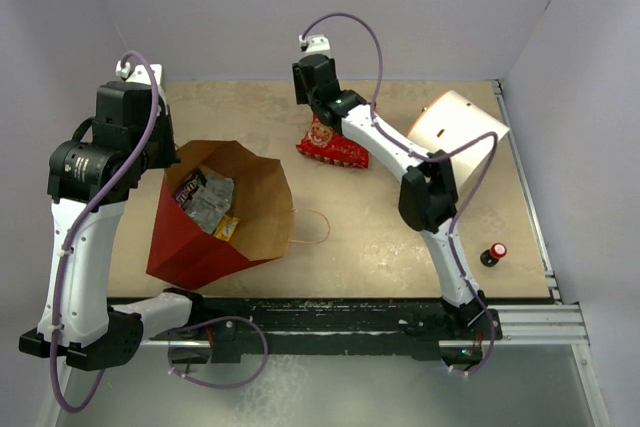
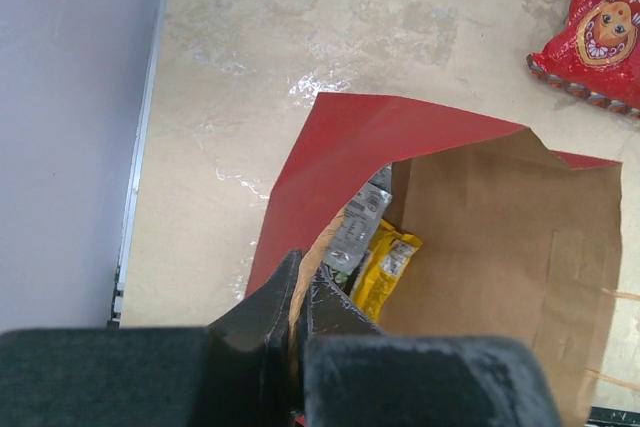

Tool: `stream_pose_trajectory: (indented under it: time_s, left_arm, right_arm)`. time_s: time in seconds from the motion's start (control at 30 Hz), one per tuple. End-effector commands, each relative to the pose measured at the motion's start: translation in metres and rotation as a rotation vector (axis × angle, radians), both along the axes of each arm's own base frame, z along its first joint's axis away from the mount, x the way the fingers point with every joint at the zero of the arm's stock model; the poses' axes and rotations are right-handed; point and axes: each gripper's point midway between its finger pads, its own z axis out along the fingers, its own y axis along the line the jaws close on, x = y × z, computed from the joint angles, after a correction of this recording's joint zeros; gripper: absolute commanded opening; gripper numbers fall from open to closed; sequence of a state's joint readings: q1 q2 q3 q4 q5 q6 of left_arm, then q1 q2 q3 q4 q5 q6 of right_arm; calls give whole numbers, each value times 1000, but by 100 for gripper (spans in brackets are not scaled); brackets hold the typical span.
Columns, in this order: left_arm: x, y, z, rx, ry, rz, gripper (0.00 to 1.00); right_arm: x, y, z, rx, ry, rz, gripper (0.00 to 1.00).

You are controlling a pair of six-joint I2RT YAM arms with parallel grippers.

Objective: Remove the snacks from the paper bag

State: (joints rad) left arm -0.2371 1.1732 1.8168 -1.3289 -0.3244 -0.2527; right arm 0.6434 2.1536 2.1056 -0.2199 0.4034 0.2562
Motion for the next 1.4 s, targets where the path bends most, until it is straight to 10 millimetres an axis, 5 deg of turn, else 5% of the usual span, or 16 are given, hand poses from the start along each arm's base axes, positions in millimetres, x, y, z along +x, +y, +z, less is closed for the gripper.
stream_pose_trajectory:
  time_s: [0.0, 0.4, 0.47, 0.8, 0.93, 1.1, 1.2, 1.37]
  left_arm:
    - [9, 1, 22, -33, -124, 30, 0]
    - [35, -38, -14, -123, -14, -104, 0]
    - [40, -29, -5, -96, -43, -59, 0]
    - [28, 76, 46, 340, -134, 394, 0]
    - [32, 79, 66, 424, -249, 319, 0]
    - [65, 31, 71, 327, -394, 12, 0]
    - [80, -28, 37, 202, -339, -302, 0]
    - [68, -103, -24, -161, -146, -551, 0]
  right_arm:
    - [-56, 10, 46, 160, 66, 162, 58]
    - [-147, -8, 27, 247, 254, 299, 59]
    - [-150, -14, 24, 238, 253, 285, 60]
    - [-159, -24, 46, 256, 211, 279, 60]
    - [-168, -31, 45, 251, 208, 282, 60]
    - [-174, -39, 40, 213, 187, 299, 60]
    - [-177, -44, 37, 181, 166, 312, 61]
    - [-187, -44, 40, 127, 101, 411, 61]
